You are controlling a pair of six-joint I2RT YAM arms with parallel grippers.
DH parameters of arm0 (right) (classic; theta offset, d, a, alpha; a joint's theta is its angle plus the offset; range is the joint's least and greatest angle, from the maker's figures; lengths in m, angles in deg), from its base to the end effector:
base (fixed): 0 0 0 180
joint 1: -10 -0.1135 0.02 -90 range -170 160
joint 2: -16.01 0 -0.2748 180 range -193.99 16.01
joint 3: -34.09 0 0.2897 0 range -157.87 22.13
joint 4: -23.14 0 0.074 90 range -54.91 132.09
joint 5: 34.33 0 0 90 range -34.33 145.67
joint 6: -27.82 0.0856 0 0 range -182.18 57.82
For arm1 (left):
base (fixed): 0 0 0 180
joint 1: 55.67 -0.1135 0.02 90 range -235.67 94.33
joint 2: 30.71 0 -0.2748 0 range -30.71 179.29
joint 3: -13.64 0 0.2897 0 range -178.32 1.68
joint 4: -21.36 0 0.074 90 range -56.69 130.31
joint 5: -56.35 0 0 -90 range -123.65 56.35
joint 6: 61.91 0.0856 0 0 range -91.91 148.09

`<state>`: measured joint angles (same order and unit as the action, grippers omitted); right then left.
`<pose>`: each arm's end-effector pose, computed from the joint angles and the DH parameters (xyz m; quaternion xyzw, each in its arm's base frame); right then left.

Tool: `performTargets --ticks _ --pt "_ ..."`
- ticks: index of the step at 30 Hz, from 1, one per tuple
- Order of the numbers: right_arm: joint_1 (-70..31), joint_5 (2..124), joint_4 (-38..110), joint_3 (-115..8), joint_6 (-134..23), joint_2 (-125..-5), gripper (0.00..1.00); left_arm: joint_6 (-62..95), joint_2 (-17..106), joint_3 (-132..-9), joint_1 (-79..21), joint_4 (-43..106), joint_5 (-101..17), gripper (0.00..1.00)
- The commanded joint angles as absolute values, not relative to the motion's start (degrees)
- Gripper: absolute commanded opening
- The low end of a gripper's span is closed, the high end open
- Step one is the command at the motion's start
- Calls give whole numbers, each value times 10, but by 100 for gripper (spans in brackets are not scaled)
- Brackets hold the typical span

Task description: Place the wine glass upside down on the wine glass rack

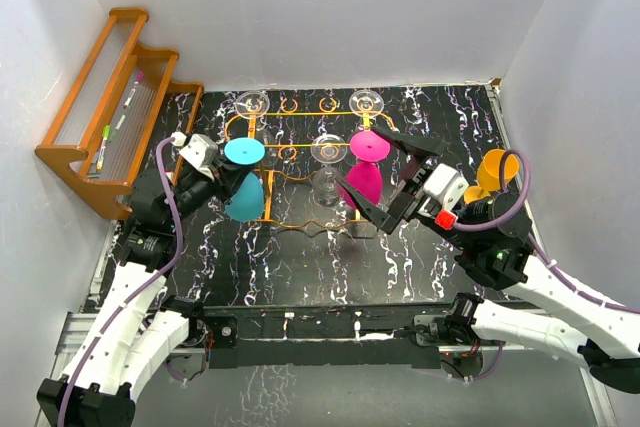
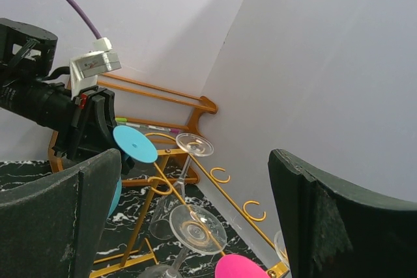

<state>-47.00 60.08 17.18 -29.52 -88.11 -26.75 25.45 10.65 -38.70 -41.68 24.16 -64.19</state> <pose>0.1204 0.1975 0.4751 -0.3712 0.3706 0.2474 0.8146 0.2266 -0.1013 0.3713 0.2605 0.6090 -0.2761 0.6965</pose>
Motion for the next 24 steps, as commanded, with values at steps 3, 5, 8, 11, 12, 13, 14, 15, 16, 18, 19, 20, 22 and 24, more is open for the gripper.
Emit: performTargets --ticks 3,5,8,11,12,13,14,15,16,18,19,20,22,24 --pt "-470 588 159 -296 -893 -262 100 244 113 -385 -417 205 -629 0" --pt "-470 584 160 -294 -895 -260 100 243 118 -385 -416 204 -625 0" --pt "-470 581 159 -293 -895 -258 100 243 125 -387 -417 204 -626 5" --pt "-470 579 159 -290 -895 -255 100 240 128 -389 -417 205 -628 16" --pt "-470 576 158 -290 -895 -255 100 240 130 -390 -417 206 -628 20" --pt "-470 574 158 -290 -894 -255 100 240 130 -389 -417 207 -628 23" --pt "-470 571 159 -290 -893 -255 100 241 131 -389 -417 209 -629 25" --pt "-470 569 160 -291 -891 -255 100 243 131 -390 -417 211 -628 28" --pt "-470 569 162 -291 -891 -255 100 243 131 -392 -417 215 -628 31" --pt "-470 569 165 -292 -890 -255 100 247 131 -395 -417 223 -624 36" --pt "-470 569 166 -291 -889 -255 100 248 131 -397 -417 227 -621 38" --pt "-470 568 166 -292 -889 -254 100 250 131 -398 -417 230 -617 41" --pt "-470 567 167 -291 -889 -253 100 252 129 -403 -416 239 -611 46" --pt "-470 567 168 -291 -889 -252 100 255 126 -407 -417 250 -608 47"
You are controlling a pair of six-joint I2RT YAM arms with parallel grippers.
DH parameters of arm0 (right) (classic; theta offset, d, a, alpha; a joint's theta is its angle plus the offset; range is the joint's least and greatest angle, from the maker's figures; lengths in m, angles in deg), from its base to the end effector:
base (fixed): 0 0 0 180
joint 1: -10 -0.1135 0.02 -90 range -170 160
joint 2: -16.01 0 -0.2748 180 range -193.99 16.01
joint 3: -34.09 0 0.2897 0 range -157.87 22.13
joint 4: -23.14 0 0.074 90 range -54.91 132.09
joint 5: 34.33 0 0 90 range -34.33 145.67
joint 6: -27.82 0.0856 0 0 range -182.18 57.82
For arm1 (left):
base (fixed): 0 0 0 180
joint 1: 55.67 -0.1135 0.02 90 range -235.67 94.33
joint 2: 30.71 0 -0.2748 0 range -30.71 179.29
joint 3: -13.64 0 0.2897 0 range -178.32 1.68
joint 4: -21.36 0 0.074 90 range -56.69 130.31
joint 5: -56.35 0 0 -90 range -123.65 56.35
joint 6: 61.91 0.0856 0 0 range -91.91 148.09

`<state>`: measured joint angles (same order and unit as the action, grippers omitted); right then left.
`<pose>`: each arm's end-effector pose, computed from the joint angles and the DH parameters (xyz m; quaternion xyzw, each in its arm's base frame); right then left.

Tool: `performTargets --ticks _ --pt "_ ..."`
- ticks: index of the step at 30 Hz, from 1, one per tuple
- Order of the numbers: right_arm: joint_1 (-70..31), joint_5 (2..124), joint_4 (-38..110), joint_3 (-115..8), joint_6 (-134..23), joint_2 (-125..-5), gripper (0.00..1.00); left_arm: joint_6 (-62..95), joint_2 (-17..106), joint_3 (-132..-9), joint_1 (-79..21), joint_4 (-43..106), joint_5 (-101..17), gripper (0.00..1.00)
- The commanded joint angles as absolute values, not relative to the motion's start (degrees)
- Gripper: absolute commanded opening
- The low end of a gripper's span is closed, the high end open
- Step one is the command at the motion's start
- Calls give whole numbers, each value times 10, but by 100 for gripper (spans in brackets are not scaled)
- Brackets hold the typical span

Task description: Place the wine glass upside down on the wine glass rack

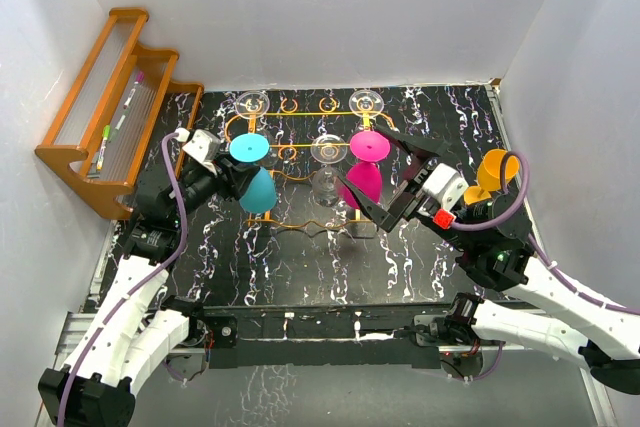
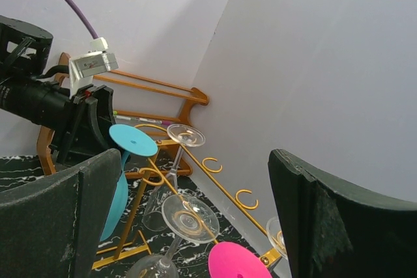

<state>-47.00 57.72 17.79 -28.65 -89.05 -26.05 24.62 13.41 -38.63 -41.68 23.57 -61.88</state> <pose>0.1229 0.1949 0.4699 -0.3652 0.3838 0.2296 0.8164 0.2407 -0.1017 0.3613 0.2399 0.6300 -0.2707 0.6872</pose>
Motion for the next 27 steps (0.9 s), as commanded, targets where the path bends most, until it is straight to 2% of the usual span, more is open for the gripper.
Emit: performTargets --ticks 1,4,6,9,11,14,15,17,19,22,25,26,27 --pt "-470 567 168 -291 -888 -251 100 256 124 -409 -417 254 -607 48" --pt "-470 548 172 -295 -876 -249 100 259 116 -414 -416 275 -602 50" --pt "-470 489 189 -309 -840 -250 100 263 111 -427 -417 298 -602 53" --pt "-470 266 203 -337 -752 -268 99 273 108 -453 -417 353 -613 55" --pt "-470 181 222 -359 -768 -301 99 277 103 -463 -417 382 -617 59" --pt "-436 145 387 -455 -685 -380 99 281 89 -473 -417 417 -619 69" --pt "-394 161 451 -494 -633 -406 99 281 85 -476 -416 430 -619 70" --pt "-234 280 524 -533 -532 -440 99 279 74 -480 -417 451 -619 73" --pt "-47 440 529 -521 -451 -440 99 277 62 -481 -417 472 -614 78" --pt "113 568 558 -531 -391 -461 100 283 45 -487 -417 503 -602 80" --pt "179 608 565 -521 -370 -476 86 304 47 -514 -417 565 -606 81" --pt "197 617 565 -511 -362 -476 81 308 49 -523 -417 584 -602 83" --pt "210 621 565 -493 -357 -475 70 315 52 -531 -417 604 -596 85"
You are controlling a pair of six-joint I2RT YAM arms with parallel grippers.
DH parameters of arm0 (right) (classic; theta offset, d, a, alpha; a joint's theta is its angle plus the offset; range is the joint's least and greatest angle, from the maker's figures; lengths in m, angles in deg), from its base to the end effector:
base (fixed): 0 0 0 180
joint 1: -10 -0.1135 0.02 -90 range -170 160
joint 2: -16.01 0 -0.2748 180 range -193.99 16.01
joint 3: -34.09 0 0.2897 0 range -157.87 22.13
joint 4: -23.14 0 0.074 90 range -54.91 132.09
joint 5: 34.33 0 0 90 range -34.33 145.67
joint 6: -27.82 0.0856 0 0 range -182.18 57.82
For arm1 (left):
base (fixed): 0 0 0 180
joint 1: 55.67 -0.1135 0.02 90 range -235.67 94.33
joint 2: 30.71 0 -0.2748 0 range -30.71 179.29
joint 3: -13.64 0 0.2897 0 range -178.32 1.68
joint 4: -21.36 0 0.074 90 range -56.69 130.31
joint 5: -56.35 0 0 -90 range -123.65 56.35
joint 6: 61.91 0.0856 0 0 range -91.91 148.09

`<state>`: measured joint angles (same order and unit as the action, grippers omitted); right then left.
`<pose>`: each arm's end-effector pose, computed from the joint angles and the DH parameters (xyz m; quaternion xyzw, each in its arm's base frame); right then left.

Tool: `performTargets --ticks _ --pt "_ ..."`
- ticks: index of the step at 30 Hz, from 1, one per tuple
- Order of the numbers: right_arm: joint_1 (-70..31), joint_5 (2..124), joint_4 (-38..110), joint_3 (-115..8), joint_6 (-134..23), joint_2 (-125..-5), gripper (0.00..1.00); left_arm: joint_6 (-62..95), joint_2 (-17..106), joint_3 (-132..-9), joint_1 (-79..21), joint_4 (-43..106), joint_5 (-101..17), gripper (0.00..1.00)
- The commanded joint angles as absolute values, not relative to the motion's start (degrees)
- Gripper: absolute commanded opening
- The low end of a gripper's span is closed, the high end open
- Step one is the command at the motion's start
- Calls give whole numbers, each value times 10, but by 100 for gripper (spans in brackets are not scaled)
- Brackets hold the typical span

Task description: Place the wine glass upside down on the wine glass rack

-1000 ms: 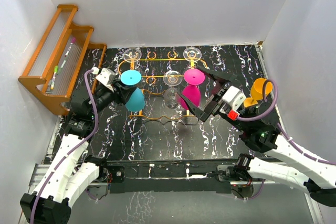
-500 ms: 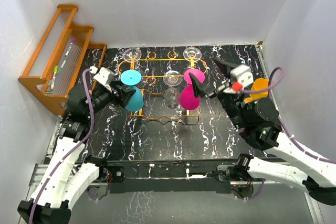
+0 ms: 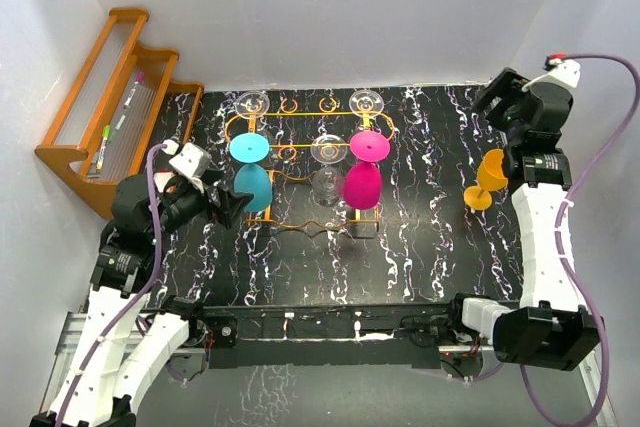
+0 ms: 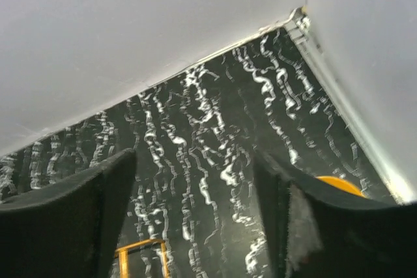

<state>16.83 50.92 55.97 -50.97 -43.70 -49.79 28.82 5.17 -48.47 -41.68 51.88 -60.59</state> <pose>0.3325 -0.0470 0.4223 0.1970 0.7603 0.0303 0.6182 0.1916 -0.0877 0.3914 0.2485 0.6867 -0.2460 0.6373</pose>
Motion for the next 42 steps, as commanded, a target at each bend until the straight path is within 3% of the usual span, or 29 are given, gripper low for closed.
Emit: performTargets --ticks 1,4,10,14,26,42 --pt "222 621 565 -478 -354 -472 56 324 55 -541 -417 626 -589 86" --pt "239 609 576 -448 -363 -469 44 349 78 -574 -416 697 -555 88" --pt "240 519 614 -425 -408 -490 40 373 204 -687 -416 875 -468 91" --pt "241 535 618 -420 -408 -510 40 372 270 -751 -417 953 -420 95" --pt "240 473 671 -455 -449 -584 46 395 209 -758 -422 959 -323 97" --pt "240 499 645 -437 -447 -629 43 385 204 -731 -429 952 -358 97"
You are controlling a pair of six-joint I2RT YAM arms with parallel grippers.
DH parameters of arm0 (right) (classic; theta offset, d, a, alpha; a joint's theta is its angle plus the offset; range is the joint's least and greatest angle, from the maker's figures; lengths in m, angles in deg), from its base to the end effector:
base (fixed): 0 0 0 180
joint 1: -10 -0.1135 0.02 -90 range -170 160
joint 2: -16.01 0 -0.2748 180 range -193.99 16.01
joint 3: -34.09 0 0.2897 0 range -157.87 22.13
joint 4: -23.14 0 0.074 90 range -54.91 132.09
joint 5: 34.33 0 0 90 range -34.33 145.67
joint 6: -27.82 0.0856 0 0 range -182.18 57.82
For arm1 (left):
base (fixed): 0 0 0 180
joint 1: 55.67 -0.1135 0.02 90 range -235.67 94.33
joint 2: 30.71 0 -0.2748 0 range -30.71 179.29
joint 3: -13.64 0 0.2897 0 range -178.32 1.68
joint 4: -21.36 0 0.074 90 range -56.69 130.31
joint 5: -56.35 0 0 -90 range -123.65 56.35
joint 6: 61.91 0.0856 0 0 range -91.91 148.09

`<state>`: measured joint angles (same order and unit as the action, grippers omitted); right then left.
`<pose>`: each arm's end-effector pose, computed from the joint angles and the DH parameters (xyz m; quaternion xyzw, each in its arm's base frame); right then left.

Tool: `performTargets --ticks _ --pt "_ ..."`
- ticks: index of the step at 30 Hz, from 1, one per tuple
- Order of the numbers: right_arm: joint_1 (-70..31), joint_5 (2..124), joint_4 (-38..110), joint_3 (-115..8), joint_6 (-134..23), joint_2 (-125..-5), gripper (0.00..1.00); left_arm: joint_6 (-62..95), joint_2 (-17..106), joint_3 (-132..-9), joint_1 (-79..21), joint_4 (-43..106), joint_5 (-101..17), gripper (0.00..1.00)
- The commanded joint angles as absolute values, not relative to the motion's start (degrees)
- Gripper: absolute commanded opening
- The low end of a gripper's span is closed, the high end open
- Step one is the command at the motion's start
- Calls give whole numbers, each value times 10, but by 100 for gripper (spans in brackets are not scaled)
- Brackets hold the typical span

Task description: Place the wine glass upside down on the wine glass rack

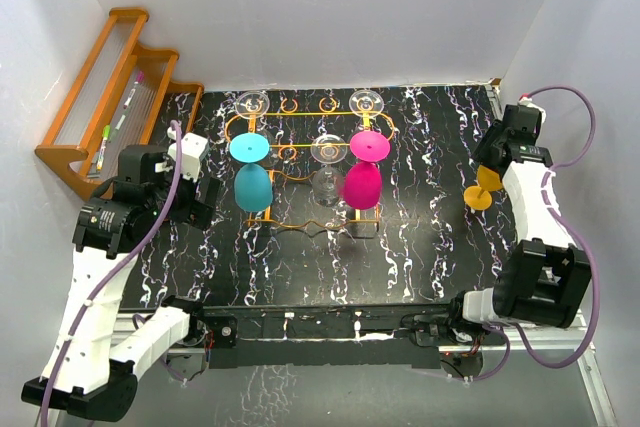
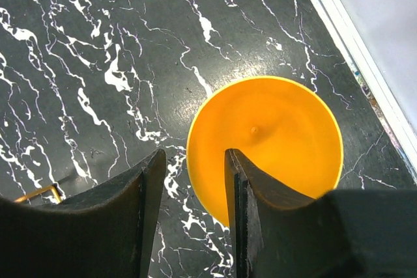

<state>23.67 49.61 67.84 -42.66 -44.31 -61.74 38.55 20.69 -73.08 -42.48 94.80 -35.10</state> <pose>0.3501 -0.0944 0.2631 0.2705 0.8847 -0.0351 0.3780 0.2044 -0.0501 0.3972 0.1897 0.8790 -0.0218 0.4370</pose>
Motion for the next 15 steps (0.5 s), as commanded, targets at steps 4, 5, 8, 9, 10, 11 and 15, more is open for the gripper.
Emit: performTargets --ticks 4,5,8,9,10,11,15 --pt "240 504 638 -435 -444 -642 29 386 203 -732 -429 954 -359 97" --pt "240 503 638 -434 -442 -644 23 387 204 -735 -429 957 -359 97" --pt "240 506 638 -431 -436 -642 8 398 201 -746 -428 966 -343 97" --pt "240 510 639 -433 -435 -634 8 407 199 -750 -428 969 -332 97" --pt "240 512 640 -438 -433 -623 8 417 197 -760 -428 974 -320 97" --pt "239 510 644 -446 -432 -607 8 428 196 -774 -428 982 -308 97" --pt "232 490 650 -494 -434 -529 8 470 200 -884 -428 1028 -302 97"
